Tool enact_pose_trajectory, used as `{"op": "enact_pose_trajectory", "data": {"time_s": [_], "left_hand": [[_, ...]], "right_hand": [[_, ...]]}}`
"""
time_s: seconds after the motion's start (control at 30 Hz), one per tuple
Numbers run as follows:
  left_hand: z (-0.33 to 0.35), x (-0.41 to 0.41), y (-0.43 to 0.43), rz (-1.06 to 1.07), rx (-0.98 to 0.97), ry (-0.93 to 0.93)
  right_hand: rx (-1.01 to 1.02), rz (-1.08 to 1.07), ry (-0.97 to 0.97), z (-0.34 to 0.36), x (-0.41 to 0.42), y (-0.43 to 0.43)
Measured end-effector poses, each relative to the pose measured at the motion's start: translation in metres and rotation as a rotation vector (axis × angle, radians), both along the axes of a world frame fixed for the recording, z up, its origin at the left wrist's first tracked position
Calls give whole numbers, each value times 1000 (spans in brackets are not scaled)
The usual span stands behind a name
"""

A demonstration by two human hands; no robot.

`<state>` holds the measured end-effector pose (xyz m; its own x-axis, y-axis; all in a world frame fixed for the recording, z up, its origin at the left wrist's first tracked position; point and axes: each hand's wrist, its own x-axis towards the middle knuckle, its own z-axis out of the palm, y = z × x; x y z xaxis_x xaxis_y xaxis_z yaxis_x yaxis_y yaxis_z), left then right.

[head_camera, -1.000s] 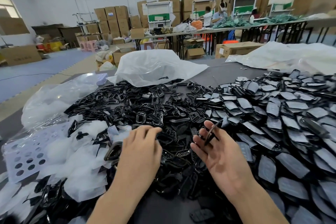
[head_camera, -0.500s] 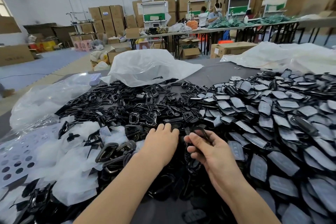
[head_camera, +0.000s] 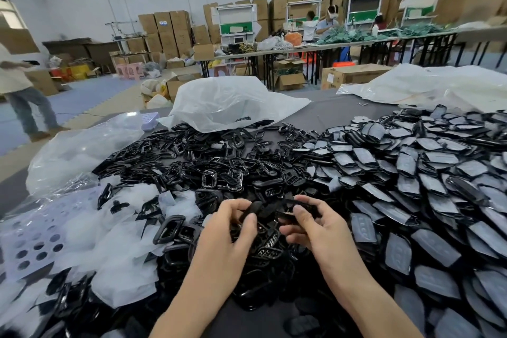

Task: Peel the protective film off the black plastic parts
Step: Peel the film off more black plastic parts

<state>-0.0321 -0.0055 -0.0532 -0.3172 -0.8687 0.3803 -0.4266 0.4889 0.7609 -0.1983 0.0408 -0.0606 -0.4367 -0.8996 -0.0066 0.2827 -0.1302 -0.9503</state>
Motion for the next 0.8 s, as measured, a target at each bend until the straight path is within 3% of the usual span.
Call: {"op": "enact_pose_trajectory", "data": {"time_s": [0.17,0.3,0.63,0.8], "left_hand": [[4,8,17,-67,-30,139],[7,7,18,-60,79,223],[4,13,18,-84,206,270],[3,11,18,-15,157,280]], "right_hand": [[-4,79,-12,-3,6,1],[-51,115,6,2,10,4],[-87,155,-30,10,20,9],[-116,206,25,14,22,14]]}}
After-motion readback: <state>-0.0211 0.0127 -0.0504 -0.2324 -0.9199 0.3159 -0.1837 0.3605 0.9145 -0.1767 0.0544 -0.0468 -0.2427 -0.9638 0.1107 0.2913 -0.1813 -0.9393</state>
